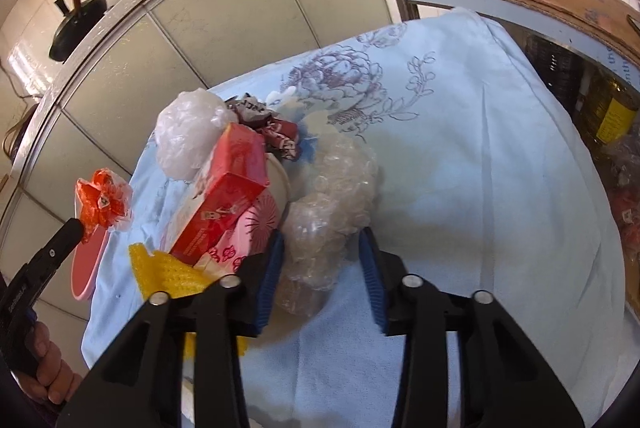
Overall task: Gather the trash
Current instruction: 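Grasp the orange-and-white bag with the left gripper while the right grasps clear bubble plastic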
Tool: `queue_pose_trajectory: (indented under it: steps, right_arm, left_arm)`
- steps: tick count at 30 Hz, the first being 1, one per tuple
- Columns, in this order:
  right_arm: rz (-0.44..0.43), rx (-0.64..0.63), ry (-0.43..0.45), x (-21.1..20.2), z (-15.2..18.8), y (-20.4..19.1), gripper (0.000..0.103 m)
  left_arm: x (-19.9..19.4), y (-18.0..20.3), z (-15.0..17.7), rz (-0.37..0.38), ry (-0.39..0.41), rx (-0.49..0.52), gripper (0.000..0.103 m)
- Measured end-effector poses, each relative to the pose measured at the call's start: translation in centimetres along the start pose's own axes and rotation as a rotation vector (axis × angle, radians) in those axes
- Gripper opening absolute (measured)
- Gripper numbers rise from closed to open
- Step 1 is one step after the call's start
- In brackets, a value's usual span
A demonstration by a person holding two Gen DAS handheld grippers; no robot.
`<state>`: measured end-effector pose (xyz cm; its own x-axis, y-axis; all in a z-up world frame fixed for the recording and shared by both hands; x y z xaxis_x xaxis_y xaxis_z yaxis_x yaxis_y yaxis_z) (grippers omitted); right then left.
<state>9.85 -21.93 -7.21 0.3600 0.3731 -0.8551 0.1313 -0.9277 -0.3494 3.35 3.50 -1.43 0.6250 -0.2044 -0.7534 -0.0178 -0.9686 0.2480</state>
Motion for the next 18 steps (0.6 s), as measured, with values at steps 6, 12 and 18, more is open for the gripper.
queue_pose_trajectory:
  steps: [6,12,18]
  right_arm:
    - [0.061,-0.071,0.033,-1.0,0.6,-1.1,0.029]
    - [0.111,-0.097,0.106,-3.6,1.1,-1.5,0.029]
    - [0.090,-0.146,0.177,-6.1,1.5,-2.9,0.029]
  left_arm:
    - [-0.8,-0.1,0.2,-0.003,0.016,-0.003,0.002]
    - [-1.5,-0.1,0.2,-0.009,0.033,-0.013,0.002]
    - [-3.1,0.1,0.4,-0.013,0.078,-0.009,0.002]
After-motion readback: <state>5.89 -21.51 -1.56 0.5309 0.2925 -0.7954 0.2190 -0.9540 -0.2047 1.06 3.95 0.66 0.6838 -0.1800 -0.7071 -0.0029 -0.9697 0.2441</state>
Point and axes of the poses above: each gripper's, at about its wrist camera, not at the fingertips, and x roughly the way its jaws point, y to its right, z to its underside, the point moved 2 cm from there along x, roughly the way its jaws point, and after that the axes turned 13 degrees about -y, right-handed, at the moved point
